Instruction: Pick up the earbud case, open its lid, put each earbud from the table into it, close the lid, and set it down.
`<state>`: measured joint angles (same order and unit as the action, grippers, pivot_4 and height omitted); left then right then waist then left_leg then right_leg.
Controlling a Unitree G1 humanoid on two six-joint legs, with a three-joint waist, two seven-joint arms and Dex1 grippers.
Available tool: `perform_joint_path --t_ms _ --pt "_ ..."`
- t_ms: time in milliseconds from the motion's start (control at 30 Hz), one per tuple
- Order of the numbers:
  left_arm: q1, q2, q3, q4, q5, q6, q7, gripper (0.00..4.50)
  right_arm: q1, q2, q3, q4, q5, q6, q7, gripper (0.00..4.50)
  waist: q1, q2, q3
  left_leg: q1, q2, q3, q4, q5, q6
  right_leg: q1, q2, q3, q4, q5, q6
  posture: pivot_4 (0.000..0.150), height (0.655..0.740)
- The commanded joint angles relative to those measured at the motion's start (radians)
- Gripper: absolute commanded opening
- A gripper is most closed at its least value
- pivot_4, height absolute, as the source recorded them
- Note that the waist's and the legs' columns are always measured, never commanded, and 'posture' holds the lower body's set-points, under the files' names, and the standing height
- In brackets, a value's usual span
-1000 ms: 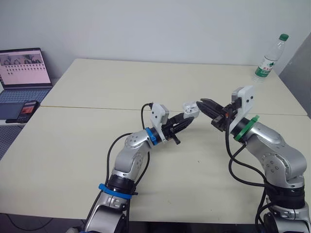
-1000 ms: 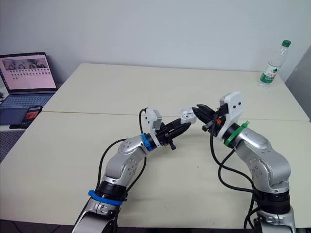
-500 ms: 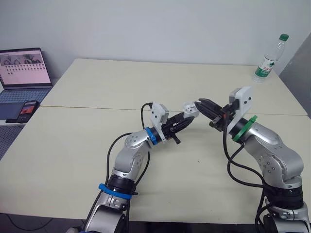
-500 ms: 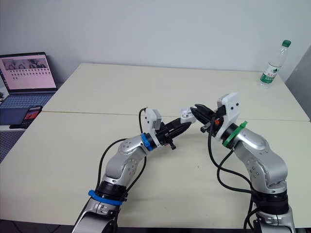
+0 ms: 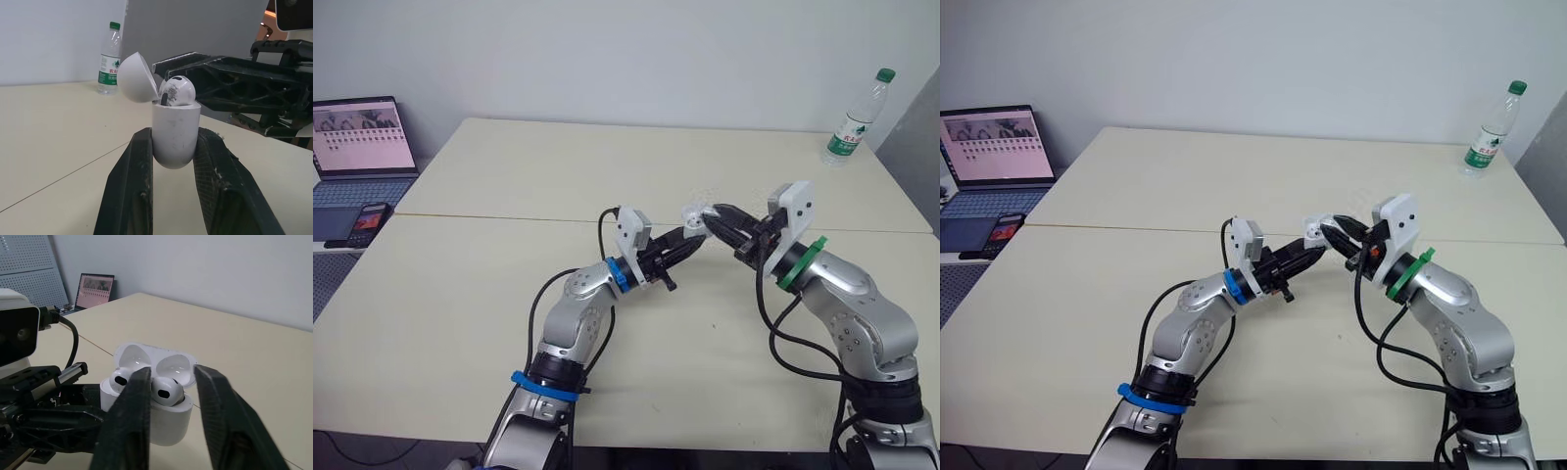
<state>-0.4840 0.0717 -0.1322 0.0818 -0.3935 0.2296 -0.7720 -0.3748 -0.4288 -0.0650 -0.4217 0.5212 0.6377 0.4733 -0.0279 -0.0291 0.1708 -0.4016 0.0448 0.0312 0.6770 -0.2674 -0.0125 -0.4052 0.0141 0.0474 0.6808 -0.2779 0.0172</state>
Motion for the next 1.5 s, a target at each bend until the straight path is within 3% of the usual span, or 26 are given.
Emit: perform_joint_path --t_ms 33,133,267,467,567,867,1500 --pt "-0.011 -0.010 0.001 -0.043 -0.016 -0.011 -0.003 0.78 -0.015 0.004 -0.035 -0.024 0.028 -0.022 0.008 2.81 0.000 0.000 0.000 0.000 0.000 0.000 0.000 0.000 0.000 0.000 0.000 0.000 0.000 0.000 0.000 0.150 0.7362" --pt "-0.009 -0.007 0.003 -0.038 -0.014 -0.011 -0.005 0.78 -0.039 0.005 -0.084 -0.037 0.102 -0.006 0.028 3.92 0.000 0.000 0.000 0.000 0.000 0.000 0.000 0.000 0.000 0.000 0.000 0.000 0.000 0.000 0.000 0.150 0.7362" --pt "-0.015 0.002 0.003 -0.019 -0.029 0.014 -0.031 0.78 -0.087 -0.040 -0.162 -0.024 0.234 0.074 0.050 3.92 0.000 0.000 0.000 0.000 0.000 0.000 0.000 0.000 0.000 0.000 0.000 0.000 0.000 0.000 0.000 0.150 0.7362" --pt "-0.041 0.055 0.000 -0.006 -0.115 0.138 -0.170 0.78 -0.177 -0.187 -0.250 0.140 0.351 0.274 0.057 3.92 0.000 0.000 0.000 0.000 0.000 0.000 0.000 0.000 0.000 0.000 0.000 -0.001 0.000 0.000 0.000 0.150 0.7362" --pt "-0.061 0.089 0.005 -0.001 -0.166 0.197 -0.260 0.78 -0.159 -0.272 -0.220 0.189 0.318 0.285 0.126 3.35 0.000 0.000 0.000 -0.001 0.000 -0.001 -0.001 0.000 0.000 0.000 0.000 0.000 -0.001 0.000 -0.001 0.150 0.7362" --pt "-0.111 0.127 0.006 0.018 -0.257 0.325 -0.411 0.78 -0.096 -0.356 -0.160 0.147 0.396 0.405 0.258 0.08 -0.001 0.000 0.001 -0.001 0.000 0.000 -0.001 0.000 0.000 -0.001 0.001 -0.001 -0.001 -0.001 0.000 0.150 0.7362" --pt "-0.094 0.141 -0.030 -0.001 -0.238 0.390 -0.456 0.78 -0.088 -0.339 -0.233 0.088 0.591 0.486 0.273 0.04 -0.001 0.000 0.001 -0.001 0.000 0.000 -0.001 0.000 0.000 -0.001 0.001 0.000 -0.001 -0.001 0.000 0.150 0.7362"
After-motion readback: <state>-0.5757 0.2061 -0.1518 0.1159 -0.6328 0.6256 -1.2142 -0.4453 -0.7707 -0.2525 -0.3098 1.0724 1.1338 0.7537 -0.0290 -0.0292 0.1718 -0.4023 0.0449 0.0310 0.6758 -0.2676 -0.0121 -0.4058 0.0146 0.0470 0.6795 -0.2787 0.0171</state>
